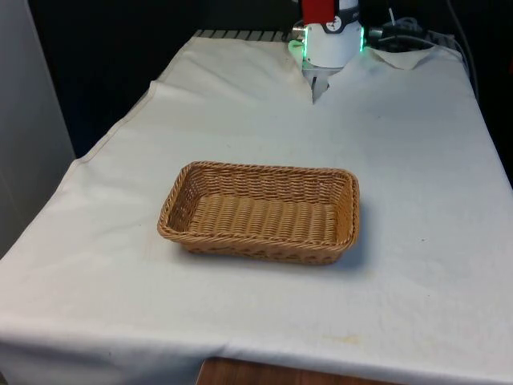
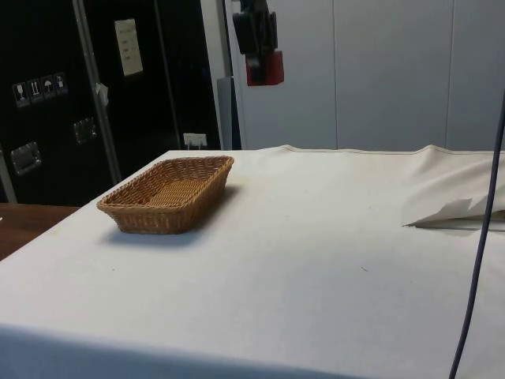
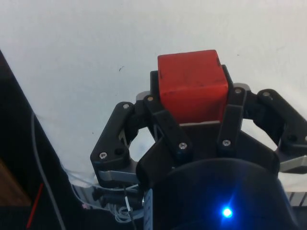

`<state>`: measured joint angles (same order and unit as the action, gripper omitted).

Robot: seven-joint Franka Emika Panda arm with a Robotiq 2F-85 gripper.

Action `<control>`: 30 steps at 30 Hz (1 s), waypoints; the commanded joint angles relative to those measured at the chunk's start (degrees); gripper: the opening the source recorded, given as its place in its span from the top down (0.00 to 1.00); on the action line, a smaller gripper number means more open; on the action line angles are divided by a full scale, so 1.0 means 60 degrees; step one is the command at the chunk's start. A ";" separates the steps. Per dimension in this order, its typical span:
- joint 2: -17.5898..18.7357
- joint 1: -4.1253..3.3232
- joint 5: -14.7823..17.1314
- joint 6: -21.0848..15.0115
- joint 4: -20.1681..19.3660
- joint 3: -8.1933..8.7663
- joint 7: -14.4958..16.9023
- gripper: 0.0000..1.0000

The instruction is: Pick up the cube and place it into the basket.

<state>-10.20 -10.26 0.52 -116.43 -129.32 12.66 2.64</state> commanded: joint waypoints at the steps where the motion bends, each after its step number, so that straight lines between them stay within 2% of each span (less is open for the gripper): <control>1: -0.0019 0.0010 -0.0019 0.0029 -0.0019 0.0000 0.0000 0.99; 10: 0.0000 0.0000 0.0000 0.0010 -0.0019 0.0000 0.0000 0.99; 17: 0.0248 -0.0010 -0.0029 0.0153 0.0277 -0.0010 -0.0010 0.99; 18: 0.0086 0.0000 0.0000 0.0010 0.0086 -0.0010 0.0000 0.99; 27: 0.0945 -0.0010 -0.0029 0.0707 0.1165 -0.0029 -0.0019 0.99; 28: 0.0888 -0.0010 0.0000 0.0573 0.1089 -0.0019 0.0000 0.99; 30: 0.1098 -0.0019 -0.0029 0.0840 0.1366 -0.0029 -0.0019 0.99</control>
<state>-3.95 -10.31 0.52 -112.19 -121.58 12.55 2.64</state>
